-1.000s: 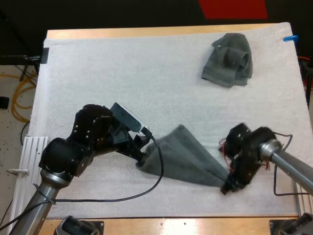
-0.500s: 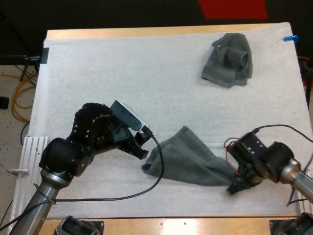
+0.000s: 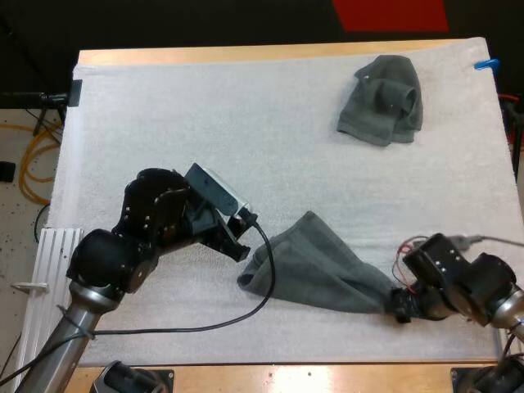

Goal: Pick towel from pile fold and stack

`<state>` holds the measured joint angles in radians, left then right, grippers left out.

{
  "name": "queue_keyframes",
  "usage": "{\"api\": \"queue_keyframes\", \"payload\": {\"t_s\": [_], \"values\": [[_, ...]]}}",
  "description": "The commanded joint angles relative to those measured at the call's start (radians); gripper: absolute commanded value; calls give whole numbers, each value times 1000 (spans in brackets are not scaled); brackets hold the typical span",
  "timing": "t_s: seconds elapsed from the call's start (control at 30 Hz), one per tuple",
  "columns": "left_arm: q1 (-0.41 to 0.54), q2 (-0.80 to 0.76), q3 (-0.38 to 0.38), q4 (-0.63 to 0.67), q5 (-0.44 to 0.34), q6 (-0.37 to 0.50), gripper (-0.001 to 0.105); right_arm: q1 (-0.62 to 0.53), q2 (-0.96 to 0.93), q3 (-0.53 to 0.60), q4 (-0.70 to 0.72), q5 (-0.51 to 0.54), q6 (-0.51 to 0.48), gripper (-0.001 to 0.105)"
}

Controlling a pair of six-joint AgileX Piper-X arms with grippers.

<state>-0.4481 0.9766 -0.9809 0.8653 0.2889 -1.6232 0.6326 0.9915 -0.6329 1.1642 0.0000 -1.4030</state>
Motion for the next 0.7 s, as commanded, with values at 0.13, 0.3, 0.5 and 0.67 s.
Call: {"api": "queue_keyframes", "payload": {"t_s": [0.13, 0.3, 0.5, 0.67], "values": [[-3, 31, -2, -4, -1, 1, 58, -2, -3, 119, -94, -31, 135, 68], [-3, 31, -2, -4, 11, 2, 58, -7, 0, 158, -229, -58, 248, 67], [-3, 31, -2, -4, 44, 5, 58, -128, 59, 162, -265, -98, 271, 51], [-3, 31, -2, -4, 43, 8, 58, -268, 111, 161, -275, -231, 197, 50]]}}
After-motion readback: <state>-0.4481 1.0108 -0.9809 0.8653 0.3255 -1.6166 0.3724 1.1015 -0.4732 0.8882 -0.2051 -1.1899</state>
